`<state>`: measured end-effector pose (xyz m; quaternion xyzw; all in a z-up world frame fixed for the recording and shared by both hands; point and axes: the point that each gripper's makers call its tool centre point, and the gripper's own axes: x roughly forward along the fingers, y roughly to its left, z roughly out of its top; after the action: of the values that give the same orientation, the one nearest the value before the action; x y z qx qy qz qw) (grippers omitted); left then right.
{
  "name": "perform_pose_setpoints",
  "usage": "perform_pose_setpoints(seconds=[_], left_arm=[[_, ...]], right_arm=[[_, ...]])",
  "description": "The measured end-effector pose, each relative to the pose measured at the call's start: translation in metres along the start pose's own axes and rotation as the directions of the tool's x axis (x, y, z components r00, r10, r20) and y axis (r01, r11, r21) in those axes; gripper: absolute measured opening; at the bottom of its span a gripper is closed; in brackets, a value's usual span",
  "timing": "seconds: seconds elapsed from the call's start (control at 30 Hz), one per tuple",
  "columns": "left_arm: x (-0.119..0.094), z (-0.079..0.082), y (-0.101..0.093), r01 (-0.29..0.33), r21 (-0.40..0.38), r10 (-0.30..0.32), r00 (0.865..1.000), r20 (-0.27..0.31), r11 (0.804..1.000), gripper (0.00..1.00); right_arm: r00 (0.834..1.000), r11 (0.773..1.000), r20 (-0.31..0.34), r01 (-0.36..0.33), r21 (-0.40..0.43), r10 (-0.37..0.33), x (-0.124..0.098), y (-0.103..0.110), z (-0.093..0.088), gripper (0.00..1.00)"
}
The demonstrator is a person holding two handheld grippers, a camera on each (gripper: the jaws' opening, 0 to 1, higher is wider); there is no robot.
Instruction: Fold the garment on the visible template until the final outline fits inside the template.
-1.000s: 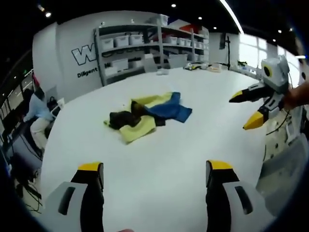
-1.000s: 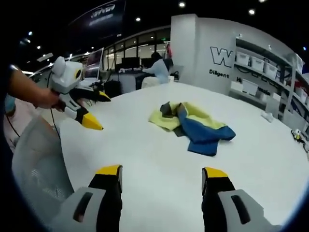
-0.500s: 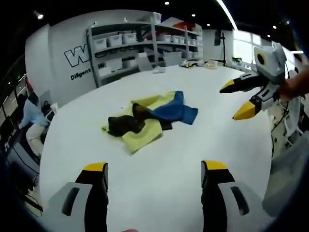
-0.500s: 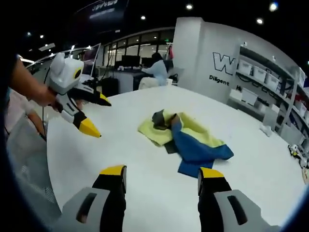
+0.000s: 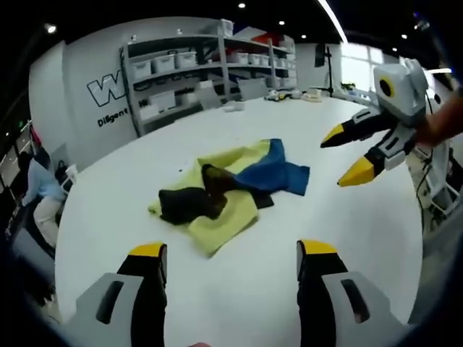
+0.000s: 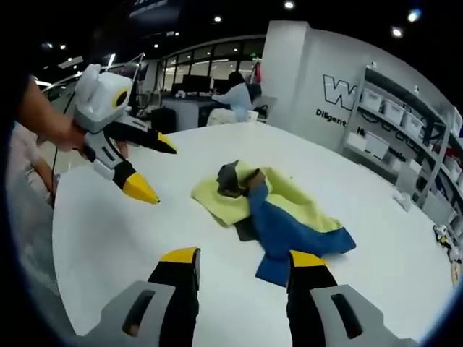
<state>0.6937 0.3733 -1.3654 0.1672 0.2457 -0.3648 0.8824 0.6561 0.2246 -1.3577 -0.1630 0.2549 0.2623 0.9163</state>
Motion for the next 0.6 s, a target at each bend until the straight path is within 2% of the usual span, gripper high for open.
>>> perform_pose_setpoints(seconds=[0.2, 0.3, 0.5, 0.6], left_arm=[[0.023, 0.0, 0.002, 0.022, 0.001, -0.022, 1.0, -0.018, 1.0, 0.65], [0.036, 0.001, 0.007, 0.026, 0.03, -0.026, 0.999, -0.02, 0.999, 0.63], [0.05, 0.004, 0.009, 0.039, 0.061, -0.037, 0.999, -0.027, 0.997, 0.53], [0.056, 0.007, 0.011, 0.038, 0.071, -0.036, 0.999, -0.019, 0.997, 0.5]], right_arm=[[1.0, 0.999, -0.015, -0.005, -0.033, 0.004, 0.024, -0.008, 0.005, 0.38], [1.0, 1.0, -0.021, -0.001, -0.027, 0.0, 0.037, -0.012, 0.006, 0.37], [0.998, 0.998, -0.065, 0.024, -0.057, -0.027, 0.06, -0.019, -0.002, 0.29], [0.997, 0.999, -0.078, 0.019, -0.043, -0.022, 0.068, -0.02, -0.005, 0.27]])
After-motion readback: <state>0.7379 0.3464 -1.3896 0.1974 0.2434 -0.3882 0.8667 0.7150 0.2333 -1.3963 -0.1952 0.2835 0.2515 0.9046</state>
